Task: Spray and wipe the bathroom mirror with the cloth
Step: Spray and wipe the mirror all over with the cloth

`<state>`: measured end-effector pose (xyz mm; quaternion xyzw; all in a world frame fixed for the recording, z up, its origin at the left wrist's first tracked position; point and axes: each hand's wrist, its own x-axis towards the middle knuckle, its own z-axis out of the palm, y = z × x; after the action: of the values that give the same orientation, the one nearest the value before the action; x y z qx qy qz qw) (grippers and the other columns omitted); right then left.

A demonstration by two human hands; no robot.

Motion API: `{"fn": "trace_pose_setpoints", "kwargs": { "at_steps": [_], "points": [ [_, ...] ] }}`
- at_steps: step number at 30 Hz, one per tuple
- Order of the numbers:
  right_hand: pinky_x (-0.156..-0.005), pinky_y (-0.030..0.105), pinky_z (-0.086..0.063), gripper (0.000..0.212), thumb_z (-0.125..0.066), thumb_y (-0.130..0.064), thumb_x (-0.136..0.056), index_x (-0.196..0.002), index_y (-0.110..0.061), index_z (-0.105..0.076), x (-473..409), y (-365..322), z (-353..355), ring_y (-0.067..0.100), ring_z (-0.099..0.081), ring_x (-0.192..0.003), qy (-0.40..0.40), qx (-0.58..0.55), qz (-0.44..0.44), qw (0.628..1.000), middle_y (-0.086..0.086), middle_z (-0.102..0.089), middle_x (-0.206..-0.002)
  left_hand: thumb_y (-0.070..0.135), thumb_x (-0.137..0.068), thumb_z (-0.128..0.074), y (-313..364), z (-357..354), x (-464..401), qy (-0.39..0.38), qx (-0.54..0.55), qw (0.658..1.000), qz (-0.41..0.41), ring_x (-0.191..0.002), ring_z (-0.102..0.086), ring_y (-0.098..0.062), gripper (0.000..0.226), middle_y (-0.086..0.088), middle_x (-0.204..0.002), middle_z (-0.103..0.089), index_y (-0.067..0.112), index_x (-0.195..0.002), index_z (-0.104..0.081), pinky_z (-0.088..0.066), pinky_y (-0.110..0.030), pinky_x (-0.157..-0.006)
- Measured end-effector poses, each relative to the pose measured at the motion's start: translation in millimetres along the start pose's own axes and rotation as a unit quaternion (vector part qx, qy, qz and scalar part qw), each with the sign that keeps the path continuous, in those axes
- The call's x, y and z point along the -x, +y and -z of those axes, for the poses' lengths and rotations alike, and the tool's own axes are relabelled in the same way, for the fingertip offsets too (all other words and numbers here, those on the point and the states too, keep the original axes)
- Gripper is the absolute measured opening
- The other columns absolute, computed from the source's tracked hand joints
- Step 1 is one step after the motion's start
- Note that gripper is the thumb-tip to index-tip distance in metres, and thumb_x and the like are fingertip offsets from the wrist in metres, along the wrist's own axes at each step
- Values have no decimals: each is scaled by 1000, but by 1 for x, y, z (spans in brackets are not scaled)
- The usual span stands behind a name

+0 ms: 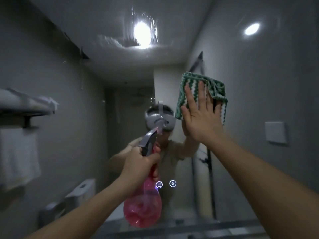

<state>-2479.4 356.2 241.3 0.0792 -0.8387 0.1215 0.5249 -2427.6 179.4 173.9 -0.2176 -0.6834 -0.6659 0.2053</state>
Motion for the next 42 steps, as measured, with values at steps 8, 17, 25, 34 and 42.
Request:
{"fn": "trace_pose_setpoints", "kwargs": {
  "at_steps": [8,17,25,34,42],
  "points": [
    [-114,49,9,57,-14,-49,-101,-145,-41,21,0,0,1,23,13,-146,-15,17,-11,1000,-1,29,-155,-6,-66,-57,-14,19,26,6,9,1000,-12,-27,-36,-18,15,-10,-34,-40,1,-62,-44,-34,-20,-34],
    [-113,55,3,59,-10,-53,-93,-146,-39,15,58,-24,-35,19,10,-146,-1,-5,-60,998,0,21,-158,2,-59,-57,-13,77,49,8,46,999,-22,-32,-40,-21,11,-5,-40,-47,4,-66,-48,-39,-23,-35],
    [-112,58,4,60,-4,-55,-92,-146,-35,15,86,-75,-64,16,16,-144,8,-4,-61,998,3,20,-158,6,-60,-59,-27,144,68,40,23,999,4,-35,-41,-24,8,-16,-40,-43,6,-61,-51,-40,-26,-37],
    [-98,61,-37,59,-30,-43,-96,-150,-22,-21,93,-194,-115,32,-26,-131,51,51,109,991,14,-16,-156,1,-66,-67,-35,220,78,88,-5,996,10,-35,-44,-23,19,-16,-40,-46,1,-58,-50,-41,-23,-38],
    [-99,50,-24,57,-30,-43,-95,-150,-27,-26,121,-315,-160,35,-59,-103,35,66,210,975,9,-22,-157,7,-59,-71,-48,300,90,146,-30,989,11,-35,-43,-23,26,-14,-39,-47,-4,-57,-48,-39,-23,-40]
  ]
}}
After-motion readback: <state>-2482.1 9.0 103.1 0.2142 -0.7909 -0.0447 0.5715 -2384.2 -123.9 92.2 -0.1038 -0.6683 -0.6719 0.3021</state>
